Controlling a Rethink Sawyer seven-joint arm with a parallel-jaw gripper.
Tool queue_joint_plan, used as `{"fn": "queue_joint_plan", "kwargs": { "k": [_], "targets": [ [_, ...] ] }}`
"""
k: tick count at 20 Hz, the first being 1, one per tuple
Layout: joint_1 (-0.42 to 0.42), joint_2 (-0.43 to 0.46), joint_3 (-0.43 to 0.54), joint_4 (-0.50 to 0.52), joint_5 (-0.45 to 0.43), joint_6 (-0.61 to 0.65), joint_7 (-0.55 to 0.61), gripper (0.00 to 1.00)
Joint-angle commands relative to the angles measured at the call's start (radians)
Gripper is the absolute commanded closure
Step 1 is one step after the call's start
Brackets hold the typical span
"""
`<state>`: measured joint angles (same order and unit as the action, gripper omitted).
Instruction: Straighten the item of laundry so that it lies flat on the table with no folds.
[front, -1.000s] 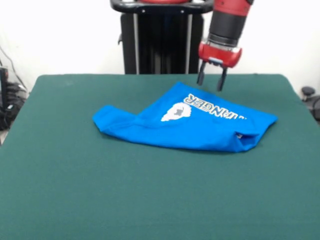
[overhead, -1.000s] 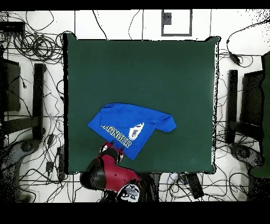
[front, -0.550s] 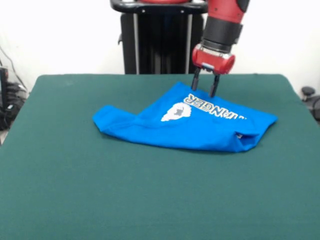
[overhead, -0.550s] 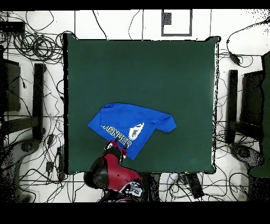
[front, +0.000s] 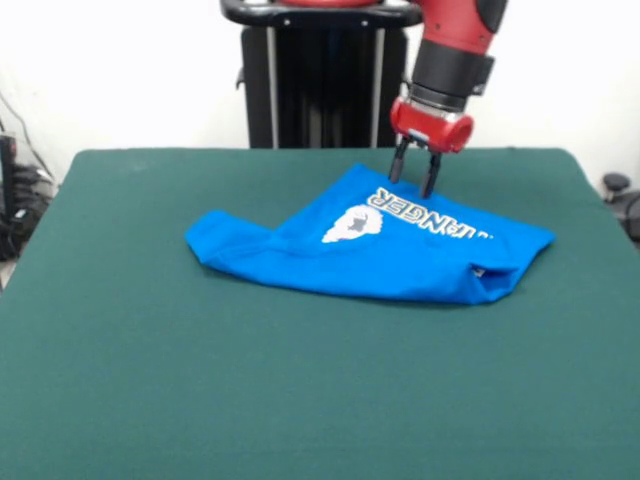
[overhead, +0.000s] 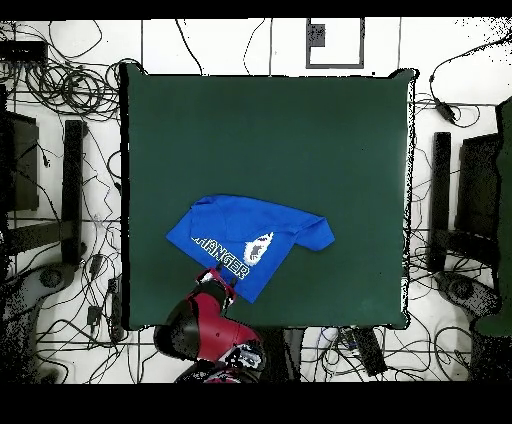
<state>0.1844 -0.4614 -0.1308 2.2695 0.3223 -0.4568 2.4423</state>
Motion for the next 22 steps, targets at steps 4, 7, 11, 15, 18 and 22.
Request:
{"fn": "queue_joint_plan", "kwargs": {
  "k": [4, 7, 11, 15, 18, 22],
  "targets": [
    [0.064, 0.028, 0.094, -0.01, 0.138, -0.126, 0.375, 0.0],
    [0.067, 0.017, 0.097, -0.012, 0.146, -0.121, 0.386, 0.0],
    [0.054, 0.019, 0.101, -0.03, 0.126, -0.122, 0.382, 0.0],
    [0.05, -0.027, 0.093, -0.022, 0.13, -0.073, 0.361, 0.0],
    [0.033, -0.075, 0.088, -0.017, 0.132, -0.016, 0.338, 0.0],
    [0.043, -0.104, 0.084, -0.011, 0.153, 0.022, 0.325, 0.0]
  ]
}}
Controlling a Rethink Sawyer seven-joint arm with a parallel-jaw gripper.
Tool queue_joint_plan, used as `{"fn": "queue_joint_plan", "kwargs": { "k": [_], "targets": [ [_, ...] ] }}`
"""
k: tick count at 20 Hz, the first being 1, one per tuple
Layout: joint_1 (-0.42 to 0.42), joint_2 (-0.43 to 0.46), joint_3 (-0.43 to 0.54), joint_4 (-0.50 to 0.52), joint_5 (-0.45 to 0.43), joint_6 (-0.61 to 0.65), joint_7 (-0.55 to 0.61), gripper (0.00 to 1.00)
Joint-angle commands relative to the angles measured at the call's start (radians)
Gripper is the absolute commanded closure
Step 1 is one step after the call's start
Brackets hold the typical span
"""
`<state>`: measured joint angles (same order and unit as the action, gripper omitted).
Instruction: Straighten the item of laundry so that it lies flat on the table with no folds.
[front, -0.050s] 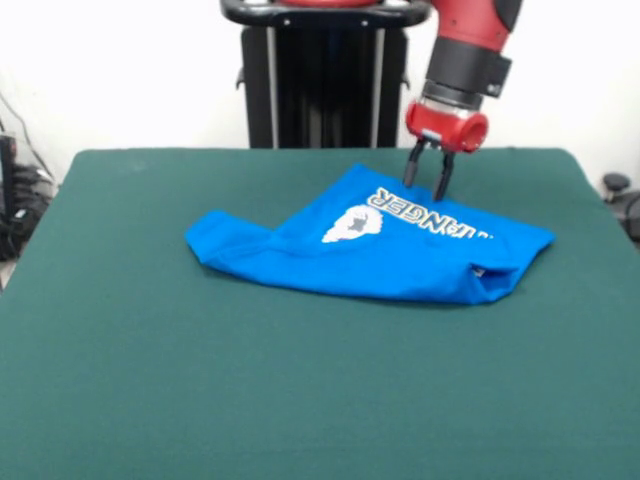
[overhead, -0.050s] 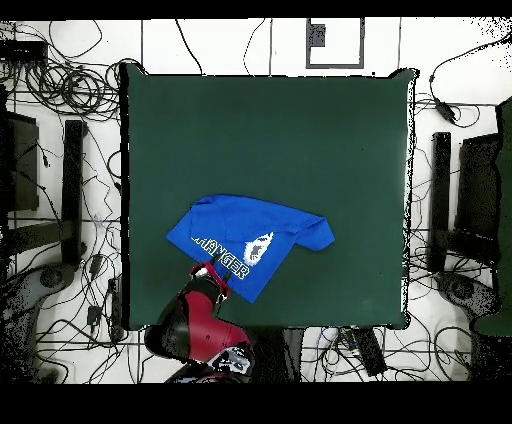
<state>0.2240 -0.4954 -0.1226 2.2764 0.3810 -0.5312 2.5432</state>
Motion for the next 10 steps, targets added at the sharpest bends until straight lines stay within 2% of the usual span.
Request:
{"fn": "queue_joint_plan", "kwargs": {
  "k": [1, 10],
  "targets": [
    [0.003, -0.073, 0.075, -0.019, 0.096, 0.099, 0.221, 0.0],
    [0.005, -0.068, 0.076, -0.078, 0.154, 0.147, 0.171, 0.0]
  ]
}}
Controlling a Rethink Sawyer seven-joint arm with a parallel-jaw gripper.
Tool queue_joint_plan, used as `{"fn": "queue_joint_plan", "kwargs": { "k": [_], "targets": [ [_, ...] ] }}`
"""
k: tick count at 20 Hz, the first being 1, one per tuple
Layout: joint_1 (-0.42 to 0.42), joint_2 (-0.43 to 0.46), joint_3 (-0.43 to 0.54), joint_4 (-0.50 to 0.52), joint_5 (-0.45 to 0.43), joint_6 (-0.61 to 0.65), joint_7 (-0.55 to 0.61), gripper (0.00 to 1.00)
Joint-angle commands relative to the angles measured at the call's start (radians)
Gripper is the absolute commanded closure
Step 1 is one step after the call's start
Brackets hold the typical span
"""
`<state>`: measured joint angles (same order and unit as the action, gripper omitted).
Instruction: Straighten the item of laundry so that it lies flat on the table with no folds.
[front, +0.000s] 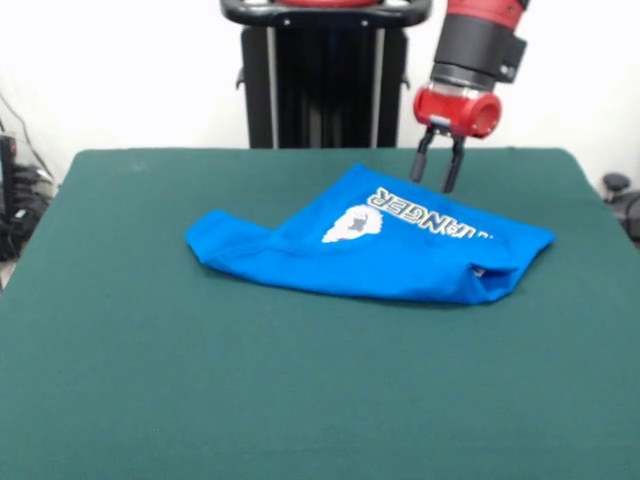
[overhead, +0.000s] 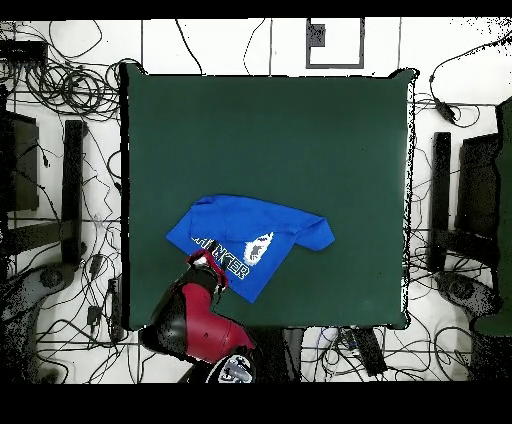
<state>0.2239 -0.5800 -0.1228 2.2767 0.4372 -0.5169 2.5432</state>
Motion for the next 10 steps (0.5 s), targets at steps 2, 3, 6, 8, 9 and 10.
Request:
{"fn": "queue_joint_plan", "kwargs": {
  "k": [2, 3, 6, 8, 9, 10],
  "targets": [
    [0.004, 0.03, 0.078, -0.083, 0.098, 0.118, 0.171, 0.0],
    [0.013, 0.04, 0.08, -0.091, 0.11, 0.115, 0.169, 0.0],
    [0.021, 0.049, 0.076, -0.093, 0.123, 0.108, 0.164, 0.0],
    [0.014, 0.052, 0.077, -0.09, 0.115, 0.098, 0.164, 0.0],
    [0.017, 0.063, 0.075, -0.101, 0.123, 0.098, 0.158, 0.0],
    [0.02, 0.068, 0.074, -0.105, 0.126, 0.095, 0.154, 0.0]
  ]
}}
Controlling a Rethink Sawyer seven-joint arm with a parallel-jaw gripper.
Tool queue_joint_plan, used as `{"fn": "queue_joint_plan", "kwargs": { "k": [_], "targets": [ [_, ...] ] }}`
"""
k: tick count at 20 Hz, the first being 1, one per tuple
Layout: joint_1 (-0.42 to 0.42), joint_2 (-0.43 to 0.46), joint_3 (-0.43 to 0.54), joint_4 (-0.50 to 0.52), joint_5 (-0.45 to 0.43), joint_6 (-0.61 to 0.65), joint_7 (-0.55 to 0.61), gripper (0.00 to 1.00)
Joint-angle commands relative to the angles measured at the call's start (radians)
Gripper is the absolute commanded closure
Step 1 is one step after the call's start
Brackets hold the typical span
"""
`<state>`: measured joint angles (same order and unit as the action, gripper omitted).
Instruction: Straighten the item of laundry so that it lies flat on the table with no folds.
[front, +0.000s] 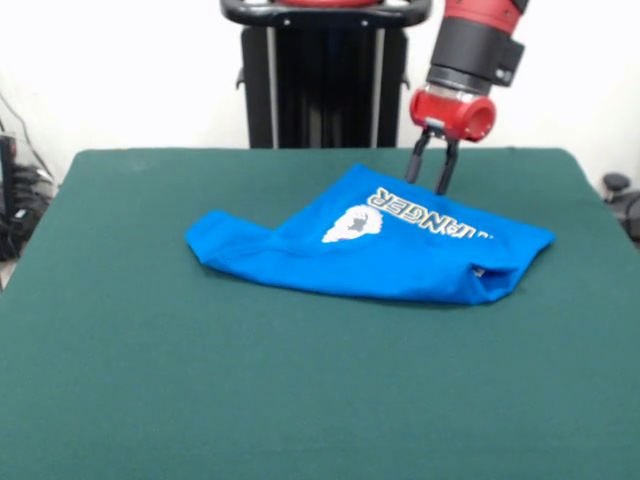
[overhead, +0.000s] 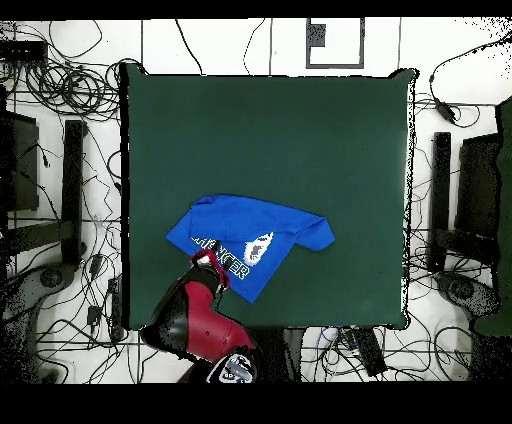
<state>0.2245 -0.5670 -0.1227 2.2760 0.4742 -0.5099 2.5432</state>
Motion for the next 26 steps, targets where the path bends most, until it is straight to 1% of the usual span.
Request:
{"fn": "queue_joint_plan", "kwargs": {
  "k": [1, 4, 13, 17, 19, 23, 26],
  "targets": [
    [0.018, 0.066, 0.074, -0.112, 0.088, 0.082, 0.152, 0.0],
    [0.014, 0.085, 0.073, -0.115, 0.081, 0.055, 0.159, 0.0],
    [0.02, 0.093, 0.069, -0.128, 0.099, 0.048, 0.165, 0.0],
    [0.003, 0.115, 0.084, -0.143, 0.078, 0.018, 0.182, 0.0],
    [0.01, 0.123, 0.084, -0.148, 0.085, 0.009, 0.188, 0.0],
    [0.003, 0.148, 0.092, -0.159, 0.069, -0.026, 0.208, 0.0],
    [0.013, 0.152, 0.09, -0.174, 0.088, -0.017, 0.204, 0.0]
  ]
}}
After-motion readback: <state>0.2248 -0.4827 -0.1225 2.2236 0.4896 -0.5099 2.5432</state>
